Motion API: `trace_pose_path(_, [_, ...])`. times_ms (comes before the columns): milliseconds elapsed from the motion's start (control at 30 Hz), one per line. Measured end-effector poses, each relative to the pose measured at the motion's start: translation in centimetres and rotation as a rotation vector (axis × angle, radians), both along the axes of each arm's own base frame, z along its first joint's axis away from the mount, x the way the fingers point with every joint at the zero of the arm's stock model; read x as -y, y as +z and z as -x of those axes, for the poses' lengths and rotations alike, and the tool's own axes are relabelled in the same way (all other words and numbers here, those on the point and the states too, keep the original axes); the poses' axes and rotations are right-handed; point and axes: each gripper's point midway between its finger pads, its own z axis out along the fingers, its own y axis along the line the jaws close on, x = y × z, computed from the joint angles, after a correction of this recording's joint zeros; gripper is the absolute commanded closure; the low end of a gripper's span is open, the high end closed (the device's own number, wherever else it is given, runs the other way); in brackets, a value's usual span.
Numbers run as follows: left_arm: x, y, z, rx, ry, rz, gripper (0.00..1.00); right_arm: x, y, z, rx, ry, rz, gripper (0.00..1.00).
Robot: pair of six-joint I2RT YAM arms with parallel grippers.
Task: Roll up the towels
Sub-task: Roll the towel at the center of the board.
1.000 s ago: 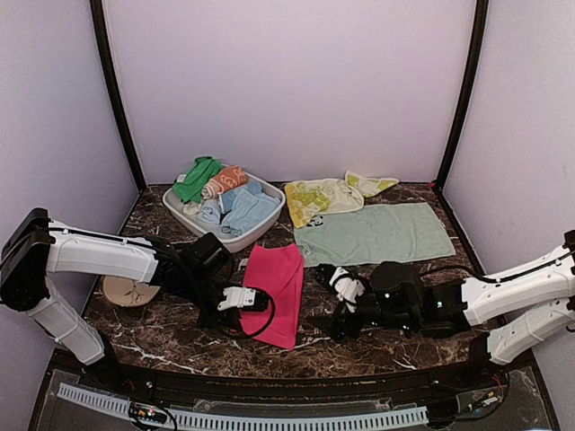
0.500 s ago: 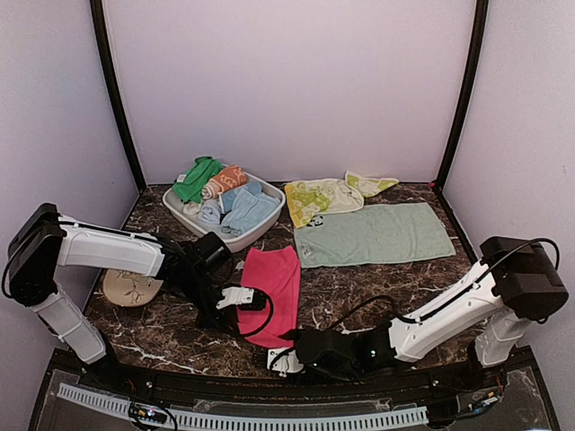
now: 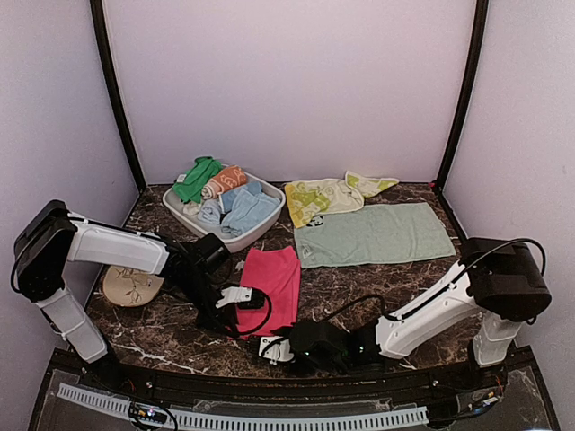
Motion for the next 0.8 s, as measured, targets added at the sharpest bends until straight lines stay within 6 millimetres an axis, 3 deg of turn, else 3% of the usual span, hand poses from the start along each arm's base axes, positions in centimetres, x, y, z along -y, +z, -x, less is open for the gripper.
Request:
trace_pose_path(100, [-0.1,0.1,-0.2,-0.009,0.009,0.011,0.77,-0.1,0.0,-0.5,-0.013,-0.013,-0.017,0.7])
trace_pose_path(400, [0.0,0.5,-0.2,-0.034,0.02,0.036,0.77,-0.3,-1.7,-0.1,-0.087,-0.004,-0.018,0.56])
trace_pose_path(500, [0.0,0.5,-0.3,-0.039,0.025,0.041,0.75,-0.4,-1.8,0.0,-0.101,-0.009,-0.029,0.71])
trace_pose_path(667, [-0.1,0.6,-0.5,-0.039,0.041,0.045,0.4,-0.3,-2.3,-0.4,-0.156,-0.04,-0.039,1.0])
trace_pose_path(800, [-1.0,1.4,-0.7,0.028,0.059,0.066,0.33,-0.1,-2.1,-1.4,-0.25,-0.082,-0.07,1.0])
